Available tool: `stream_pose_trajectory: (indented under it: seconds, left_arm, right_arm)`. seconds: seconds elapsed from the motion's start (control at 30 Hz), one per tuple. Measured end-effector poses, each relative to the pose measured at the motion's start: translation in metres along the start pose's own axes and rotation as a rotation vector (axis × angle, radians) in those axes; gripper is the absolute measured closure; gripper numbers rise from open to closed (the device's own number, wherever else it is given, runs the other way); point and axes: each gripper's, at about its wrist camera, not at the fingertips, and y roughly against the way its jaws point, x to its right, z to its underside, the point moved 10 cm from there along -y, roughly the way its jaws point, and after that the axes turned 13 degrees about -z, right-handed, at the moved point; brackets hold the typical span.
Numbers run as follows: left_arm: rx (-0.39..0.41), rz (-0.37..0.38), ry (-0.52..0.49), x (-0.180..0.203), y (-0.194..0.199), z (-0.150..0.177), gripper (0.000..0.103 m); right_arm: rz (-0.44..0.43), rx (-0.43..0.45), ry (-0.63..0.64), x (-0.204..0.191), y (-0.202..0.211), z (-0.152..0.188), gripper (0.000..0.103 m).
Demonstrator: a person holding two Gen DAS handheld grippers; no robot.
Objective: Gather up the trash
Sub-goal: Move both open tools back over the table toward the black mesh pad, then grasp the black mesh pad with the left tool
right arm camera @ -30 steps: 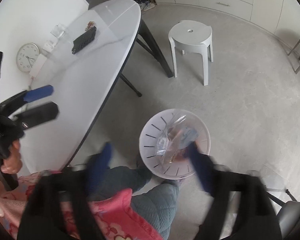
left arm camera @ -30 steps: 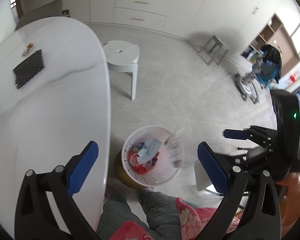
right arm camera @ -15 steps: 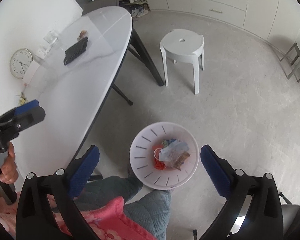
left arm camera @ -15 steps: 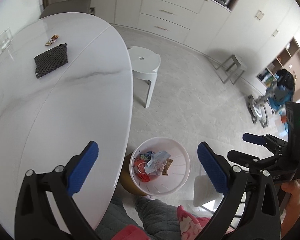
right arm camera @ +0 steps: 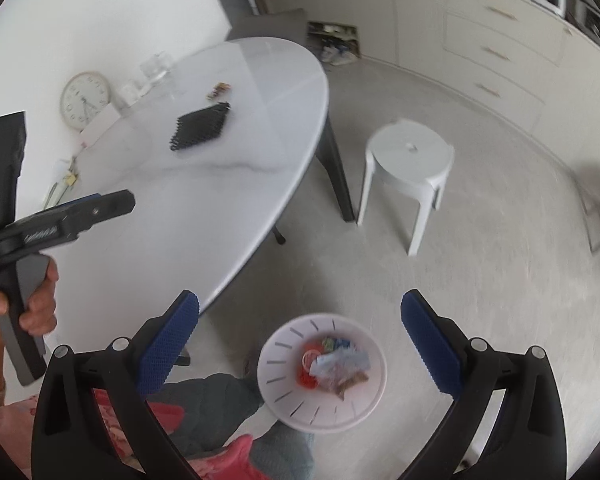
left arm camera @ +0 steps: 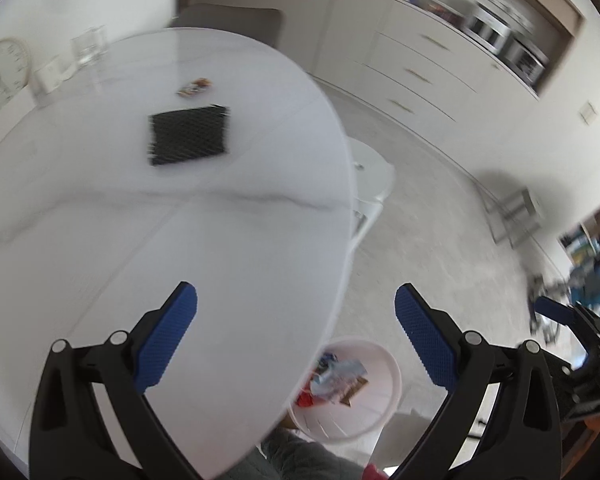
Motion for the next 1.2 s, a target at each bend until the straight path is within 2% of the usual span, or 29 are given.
stream_pose_trajectory:
  seconds: [0.1, 0.2, 0.23, 0.4, 0.6, 0.67, 0.87, 0.97, 1.03, 1.17, 1.2]
  left_arm:
    - [-0.004, -0.045, 0.047, -0.026, -0.013, -0.020, 0.008]
    - [0.015, -0.070, 0.043, -0.046, -0.029, -0.044, 0.008]
    - [0.028, -0.086, 0.013, -0.053, -0.036, -0.054, 0.008]
    - [0.081, -0.033, -0.197, -0.071, -0.071, -0.102, 0.008]
    - [0.056, 0.057, -0.451, -0.079, -0.120, -0.149, 0.008]
    - [0.026, 0.114, -0.532, -0.081, -0.142, -0.163, 0.008]
    - [-0.023, 0.210, -0.649, -0.088, -0.191, -0.188, 0.008]
    - [-0.040, 0.226, -0.683, -0.089, -0.210, -0.192, 0.009]
    - [-0.053, 0.234, -0.707, -0.089, -0.223, -0.190, 0.015]
    - [-0.050, 0.216, -0.731, -0.086, -0.242, -0.188, 0.020]
    - [-0.053, 0.215, -0.740, -0.085, -0.246, -0.186, 0.026]
  right_arm:
    - [-0.020, -0.002, 0.034, -0.009, -0.013, -0.028, 0.003]
    - [-0.028, -0.011, 0.050, -0.016, -0.029, -0.051, 0.003]
    - [-0.031, -0.015, 0.055, -0.019, -0.035, -0.059, 0.003]
    - [-0.038, -0.044, 0.059, -0.030, -0.067, -0.098, 0.003]
    - [-0.025, -0.075, 0.054, -0.044, -0.103, -0.145, 0.003]
    - [-0.025, -0.082, 0.049, -0.047, -0.115, -0.158, 0.003]
    - [-0.029, -0.113, 0.005, -0.050, -0.157, -0.192, 0.003]
    - [-0.028, -0.114, -0.027, -0.049, -0.172, -0.203, 0.003]
    - [-0.028, -0.116, -0.041, -0.048, -0.178, -0.206, 0.003]
    - [-0.019, -0.126, -0.064, -0.046, -0.190, -0.211, 0.003]
    - [-0.016, -0.130, -0.068, -0.045, -0.192, -0.211, 0.003]
